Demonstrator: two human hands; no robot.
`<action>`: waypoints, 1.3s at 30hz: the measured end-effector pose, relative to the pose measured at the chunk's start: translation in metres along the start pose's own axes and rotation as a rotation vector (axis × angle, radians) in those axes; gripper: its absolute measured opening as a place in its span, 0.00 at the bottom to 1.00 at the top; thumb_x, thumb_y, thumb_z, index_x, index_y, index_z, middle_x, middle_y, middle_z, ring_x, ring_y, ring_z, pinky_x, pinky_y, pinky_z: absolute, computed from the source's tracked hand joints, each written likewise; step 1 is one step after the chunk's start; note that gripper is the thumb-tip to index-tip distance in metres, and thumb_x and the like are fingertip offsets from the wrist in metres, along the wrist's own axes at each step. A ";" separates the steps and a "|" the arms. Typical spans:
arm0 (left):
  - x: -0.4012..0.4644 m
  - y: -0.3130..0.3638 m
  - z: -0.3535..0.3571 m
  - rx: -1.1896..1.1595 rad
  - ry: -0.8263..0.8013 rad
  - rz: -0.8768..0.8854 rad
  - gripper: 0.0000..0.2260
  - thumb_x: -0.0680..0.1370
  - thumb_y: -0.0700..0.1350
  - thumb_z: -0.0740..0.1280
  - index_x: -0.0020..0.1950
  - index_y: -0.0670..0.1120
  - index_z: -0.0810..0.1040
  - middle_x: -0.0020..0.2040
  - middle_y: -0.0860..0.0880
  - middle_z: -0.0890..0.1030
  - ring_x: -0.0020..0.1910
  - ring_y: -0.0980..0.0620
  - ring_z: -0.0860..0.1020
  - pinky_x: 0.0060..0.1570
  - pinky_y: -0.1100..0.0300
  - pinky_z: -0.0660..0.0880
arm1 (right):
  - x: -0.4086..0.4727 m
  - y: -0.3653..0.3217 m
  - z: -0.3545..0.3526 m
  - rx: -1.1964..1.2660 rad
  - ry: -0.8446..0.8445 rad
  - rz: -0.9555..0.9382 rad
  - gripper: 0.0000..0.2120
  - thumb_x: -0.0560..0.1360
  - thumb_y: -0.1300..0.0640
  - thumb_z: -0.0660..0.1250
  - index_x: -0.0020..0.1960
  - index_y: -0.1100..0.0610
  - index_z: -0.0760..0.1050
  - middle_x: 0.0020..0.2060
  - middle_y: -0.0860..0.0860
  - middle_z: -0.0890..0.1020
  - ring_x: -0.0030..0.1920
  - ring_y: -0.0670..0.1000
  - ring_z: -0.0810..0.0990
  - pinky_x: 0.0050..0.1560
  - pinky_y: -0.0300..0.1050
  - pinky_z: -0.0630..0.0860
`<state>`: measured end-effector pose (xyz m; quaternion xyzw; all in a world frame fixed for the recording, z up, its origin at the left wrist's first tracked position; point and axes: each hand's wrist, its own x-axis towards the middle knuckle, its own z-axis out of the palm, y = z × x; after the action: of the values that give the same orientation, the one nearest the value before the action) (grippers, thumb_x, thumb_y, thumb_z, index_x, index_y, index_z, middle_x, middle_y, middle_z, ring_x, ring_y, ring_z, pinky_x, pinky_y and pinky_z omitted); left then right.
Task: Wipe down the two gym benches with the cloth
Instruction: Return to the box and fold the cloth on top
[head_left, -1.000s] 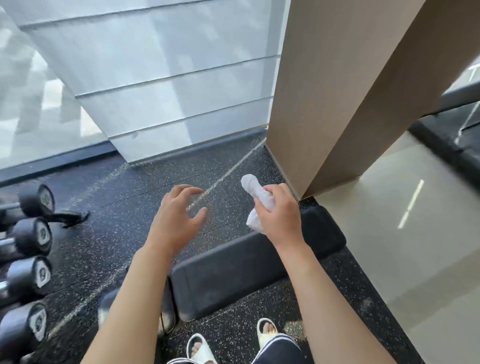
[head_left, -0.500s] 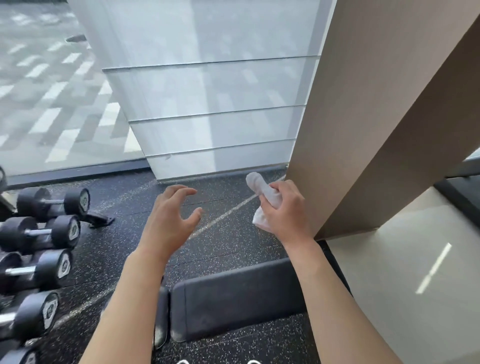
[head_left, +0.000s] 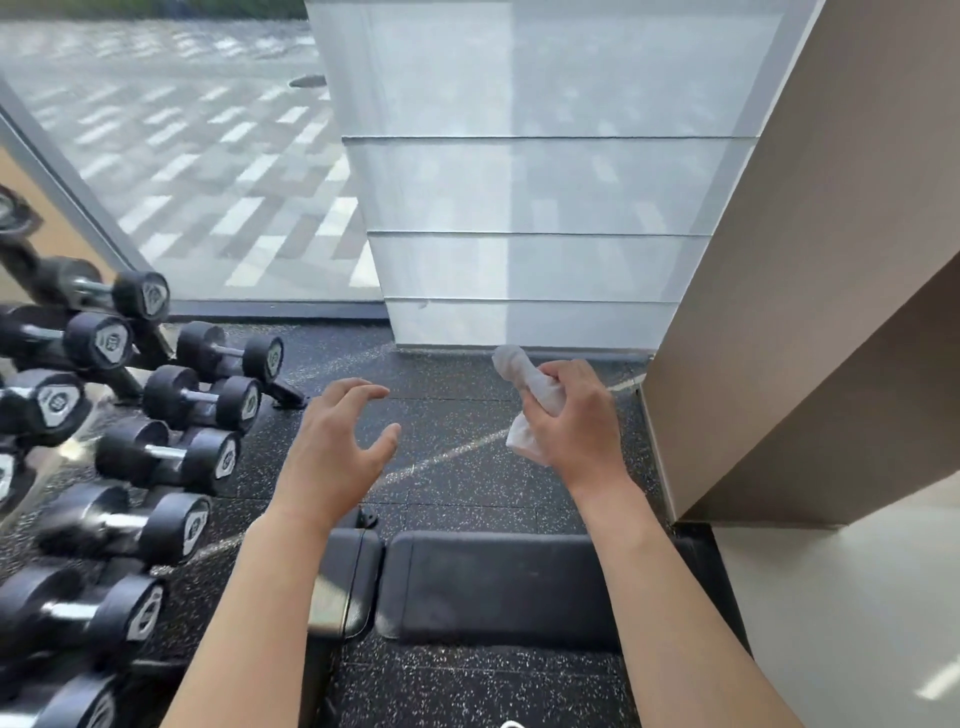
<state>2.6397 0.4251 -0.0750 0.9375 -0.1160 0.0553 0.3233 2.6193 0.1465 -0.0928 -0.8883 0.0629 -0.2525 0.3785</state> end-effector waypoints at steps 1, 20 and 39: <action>-0.006 -0.003 -0.005 0.002 0.009 -0.001 0.17 0.78 0.47 0.74 0.67 0.50 0.79 0.68 0.52 0.75 0.71 0.48 0.72 0.74 0.50 0.67 | -0.003 -0.006 0.002 0.001 -0.006 -0.009 0.08 0.77 0.55 0.76 0.53 0.55 0.79 0.45 0.48 0.80 0.44 0.48 0.78 0.46 0.42 0.77; -0.311 -0.133 -0.206 0.141 0.324 -0.264 0.18 0.77 0.45 0.76 0.66 0.47 0.81 0.66 0.50 0.77 0.66 0.48 0.74 0.71 0.56 0.68 | -0.212 -0.263 0.106 0.227 -0.329 -0.306 0.07 0.76 0.57 0.76 0.52 0.54 0.80 0.45 0.46 0.79 0.42 0.45 0.76 0.43 0.36 0.72; -0.700 -0.199 -0.339 0.241 0.817 -0.842 0.17 0.77 0.45 0.75 0.66 0.50 0.81 0.67 0.53 0.77 0.66 0.48 0.74 0.71 0.52 0.70 | -0.503 -0.514 0.196 0.412 -0.868 -0.787 0.09 0.76 0.51 0.74 0.53 0.52 0.79 0.47 0.43 0.77 0.45 0.45 0.76 0.46 0.44 0.71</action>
<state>2.0033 0.9142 -0.0518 0.8358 0.4064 0.2910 0.2270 2.2407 0.7870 -0.0478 -0.7753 -0.4790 0.0043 0.4117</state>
